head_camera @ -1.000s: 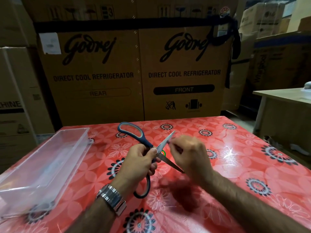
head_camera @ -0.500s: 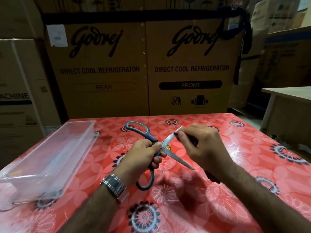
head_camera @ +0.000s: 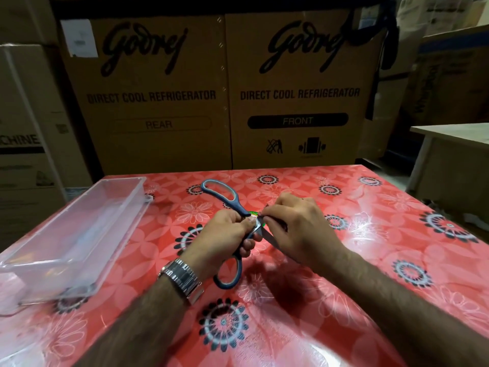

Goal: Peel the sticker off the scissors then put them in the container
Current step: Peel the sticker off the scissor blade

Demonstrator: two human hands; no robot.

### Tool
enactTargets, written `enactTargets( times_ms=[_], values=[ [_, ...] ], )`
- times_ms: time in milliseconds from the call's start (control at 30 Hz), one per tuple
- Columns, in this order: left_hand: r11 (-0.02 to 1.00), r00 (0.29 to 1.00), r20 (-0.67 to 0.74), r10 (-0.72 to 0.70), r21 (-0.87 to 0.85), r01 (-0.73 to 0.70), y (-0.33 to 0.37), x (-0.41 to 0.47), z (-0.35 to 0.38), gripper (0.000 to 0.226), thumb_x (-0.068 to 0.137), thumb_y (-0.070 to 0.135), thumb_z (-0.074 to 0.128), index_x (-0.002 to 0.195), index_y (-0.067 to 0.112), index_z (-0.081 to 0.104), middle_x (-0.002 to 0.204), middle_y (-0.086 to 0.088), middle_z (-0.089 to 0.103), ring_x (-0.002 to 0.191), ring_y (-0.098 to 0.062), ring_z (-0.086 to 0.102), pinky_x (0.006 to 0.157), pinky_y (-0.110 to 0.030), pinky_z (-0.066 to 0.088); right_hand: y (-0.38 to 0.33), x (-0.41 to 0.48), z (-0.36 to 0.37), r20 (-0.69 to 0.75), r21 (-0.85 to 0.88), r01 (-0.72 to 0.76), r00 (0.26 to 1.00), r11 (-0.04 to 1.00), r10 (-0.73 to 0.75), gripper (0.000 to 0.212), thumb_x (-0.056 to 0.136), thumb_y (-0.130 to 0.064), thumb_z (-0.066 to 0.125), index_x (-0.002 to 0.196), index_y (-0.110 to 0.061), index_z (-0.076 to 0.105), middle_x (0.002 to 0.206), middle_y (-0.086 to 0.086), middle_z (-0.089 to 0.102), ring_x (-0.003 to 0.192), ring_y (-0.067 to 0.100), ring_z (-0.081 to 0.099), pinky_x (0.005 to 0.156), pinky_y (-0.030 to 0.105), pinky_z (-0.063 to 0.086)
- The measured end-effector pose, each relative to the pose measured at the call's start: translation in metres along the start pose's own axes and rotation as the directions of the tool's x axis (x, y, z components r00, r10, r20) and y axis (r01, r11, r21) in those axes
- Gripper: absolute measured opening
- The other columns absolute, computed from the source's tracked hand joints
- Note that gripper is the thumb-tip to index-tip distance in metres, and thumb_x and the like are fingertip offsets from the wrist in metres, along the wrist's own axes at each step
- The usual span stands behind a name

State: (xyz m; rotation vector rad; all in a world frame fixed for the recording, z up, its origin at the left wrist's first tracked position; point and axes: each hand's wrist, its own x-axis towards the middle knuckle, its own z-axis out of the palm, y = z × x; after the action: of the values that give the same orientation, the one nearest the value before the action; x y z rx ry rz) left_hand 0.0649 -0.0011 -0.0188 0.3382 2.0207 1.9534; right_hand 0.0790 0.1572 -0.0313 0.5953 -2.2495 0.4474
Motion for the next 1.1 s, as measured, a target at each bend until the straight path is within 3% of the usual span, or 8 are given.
enactTargets(
  times_ms=[133, 267, 400, 567, 667, 900, 1000, 1100],
  values=[
    [0.998, 1.0, -0.008, 0.026, 0.058, -0.026, -0.002, 0.0, -0.001, 0.022, 0.1, 0.009, 0.042, 0.087, 0.001, 0.058, 0.071, -0.011, 0.054, 0.042, -0.005, 0.043, 0.04, -0.016, 0.035, -0.009, -0.006, 0.005, 0.008, -0.026, 0.048, 0.999, 0.998, -0.048, 0.026, 0.086, -0.022, 0.048, 0.076, -0.017, 0.071, 0.072, -0.001, 0.056, 0.062, 0.018, 0.055, 0.062, 0.032, 0.034],
    [0.995, 0.999, -0.024, 0.025, 0.096, -0.023, -0.003, -0.001, -0.002, 0.023, 0.099, 0.008, 0.043, 0.083, 0.003, 0.059, 0.067, -0.008, 0.056, 0.042, -0.005, 0.044, 0.04, -0.016, 0.036, -0.008, -0.011, 0.006, 0.021, -0.026, 0.076, 0.997, 0.997, -0.076, 0.026, 0.087, -0.023, 0.048, 0.077, -0.017, 0.071, 0.074, -0.002, 0.056, 0.059, 0.016, 0.054, 0.062, 0.033, 0.033],
    [0.996, 0.999, -0.03, 0.02, 0.093, -0.017, -0.004, -0.001, -0.001, 0.02, 0.099, 0.008, 0.044, 0.087, 0.001, 0.058, 0.068, -0.008, 0.056, 0.043, -0.005, 0.045, 0.04, -0.016, 0.036, -0.003, -0.011, 0.005, 0.047, -0.063, 0.07, 0.997, 0.996, -0.067, 0.017, 0.086, -0.021, 0.059, 0.074, -0.021, 0.07, 0.072, -0.005, 0.054, 0.056, 0.015, 0.053, 0.065, 0.032, 0.029],
    [0.999, 0.999, -0.048, 0.023, 0.043, -0.021, -0.003, 0.002, -0.004, 0.022, 0.099, 0.009, 0.044, 0.085, 0.003, 0.058, 0.068, -0.007, 0.055, 0.043, -0.004, 0.043, 0.04, -0.015, 0.035, -0.003, -0.011, 0.004, 0.001, -0.15, 0.076, 0.997, 0.986, -0.077, 0.012, 0.083, -0.023, 0.065, 0.073, -0.022, 0.073, 0.07, -0.005, 0.058, 0.053, 0.019, 0.055, 0.061, 0.037, 0.037],
    [0.997, 0.996, -0.075, 0.042, 0.064, -0.038, -0.002, 0.003, -0.002, 0.021, 0.099, 0.011, 0.045, 0.087, 0.002, 0.058, 0.069, -0.007, 0.057, 0.042, -0.004, 0.044, 0.04, -0.016, 0.037, -0.001, -0.008, -0.002, -0.146, -0.067, -0.005, 0.989, 0.998, -0.005, 0.019, 0.087, -0.024, 0.058, 0.08, -0.018, 0.074, 0.075, -0.004, 0.063, 0.063, 0.017, 0.061, 0.061, 0.037, 0.039],
    [0.992, 0.995, -0.061, 0.081, 0.097, -0.074, -0.003, -0.001, 0.002, 0.019, 0.1, 0.011, 0.044, 0.091, 0.0, 0.058, 0.072, -0.009, 0.056, 0.045, -0.006, 0.045, 0.041, -0.017, 0.037, -0.003, -0.011, 0.012, -0.108, -0.11, -0.003, 0.994, 0.994, -0.009, 0.023, 0.091, -0.025, 0.052, 0.082, -0.019, 0.073, 0.077, -0.004, 0.062, 0.06, 0.019, 0.06, 0.065, 0.035, 0.032],
    [0.992, 0.994, -0.071, 0.078, 0.109, -0.07, -0.004, 0.0, 0.002, 0.018, 0.099, 0.012, 0.046, 0.091, 0.001, 0.058, 0.071, -0.008, 0.058, 0.045, -0.005, 0.046, 0.042, -0.017, 0.039, 0.002, -0.01, 0.01, -0.129, -0.157, 0.001, 0.991, 0.988, -0.022, 0.042, 0.101, -0.032, 0.04, 0.08, -0.016, 0.072, 0.076, -0.003, 0.062, 0.059, 0.019, 0.059, 0.063, 0.036, 0.034],
    [0.993, 0.994, -0.088, 0.066, 0.107, -0.057, -0.004, 0.0, 0.003, 0.018, 0.099, 0.013, 0.047, 0.092, 0.001, 0.057, 0.071, -0.008, 0.059, 0.045, -0.005, 0.047, 0.042, -0.017, 0.04, 0.015, -0.005, 0.009, -0.152, -0.157, -0.086, 0.986, 0.984, 0.062, 0.021, 0.091, -0.021, 0.056, 0.082, -0.016, 0.074, 0.074, -0.004, 0.062, 0.058, 0.02, 0.059, 0.064, 0.034, 0.032]
  ],
)
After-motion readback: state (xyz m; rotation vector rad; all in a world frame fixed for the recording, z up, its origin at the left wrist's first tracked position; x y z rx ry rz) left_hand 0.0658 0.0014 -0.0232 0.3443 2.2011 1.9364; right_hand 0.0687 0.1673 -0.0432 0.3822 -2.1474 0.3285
